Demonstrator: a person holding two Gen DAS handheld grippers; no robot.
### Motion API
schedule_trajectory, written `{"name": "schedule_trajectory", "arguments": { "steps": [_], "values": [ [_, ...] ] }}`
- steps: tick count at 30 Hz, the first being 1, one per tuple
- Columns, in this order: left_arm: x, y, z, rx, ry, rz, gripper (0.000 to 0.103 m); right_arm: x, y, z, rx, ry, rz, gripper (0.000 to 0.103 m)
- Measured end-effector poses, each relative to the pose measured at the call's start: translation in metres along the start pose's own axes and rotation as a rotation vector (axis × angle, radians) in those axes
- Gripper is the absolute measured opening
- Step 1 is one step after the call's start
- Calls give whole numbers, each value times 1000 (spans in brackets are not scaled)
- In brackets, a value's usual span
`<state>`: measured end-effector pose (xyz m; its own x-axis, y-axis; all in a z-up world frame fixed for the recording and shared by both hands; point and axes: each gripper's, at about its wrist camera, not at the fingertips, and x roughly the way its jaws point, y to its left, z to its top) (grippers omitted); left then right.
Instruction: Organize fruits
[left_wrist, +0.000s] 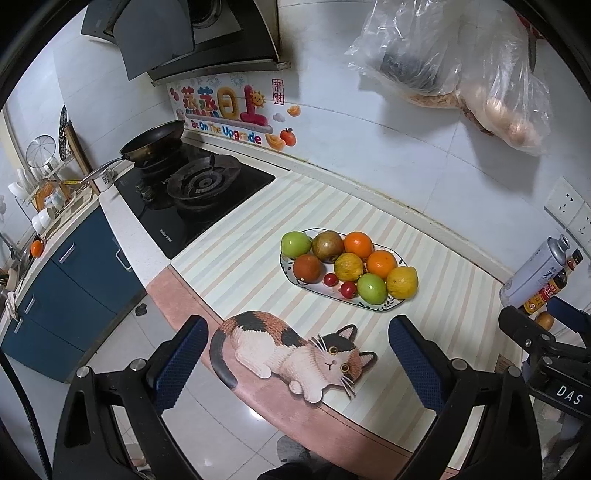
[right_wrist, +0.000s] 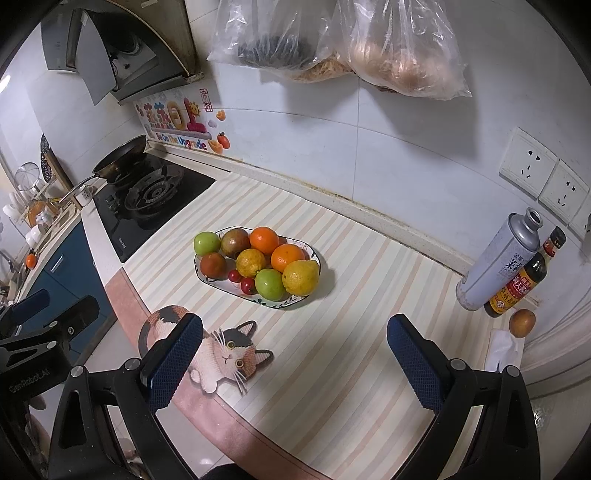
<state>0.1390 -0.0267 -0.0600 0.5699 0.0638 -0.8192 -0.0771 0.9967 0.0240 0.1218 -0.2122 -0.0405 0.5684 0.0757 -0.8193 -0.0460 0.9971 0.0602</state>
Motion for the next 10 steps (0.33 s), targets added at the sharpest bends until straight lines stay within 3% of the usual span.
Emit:
{"name": "schedule_trajectory", "arguments": {
  "steps": [10],
  "values": [
    [-2, -2, 0, -1, -1, -10, 100, -3, -2, -1, 2, -2, 1, 102]
  ]
}}
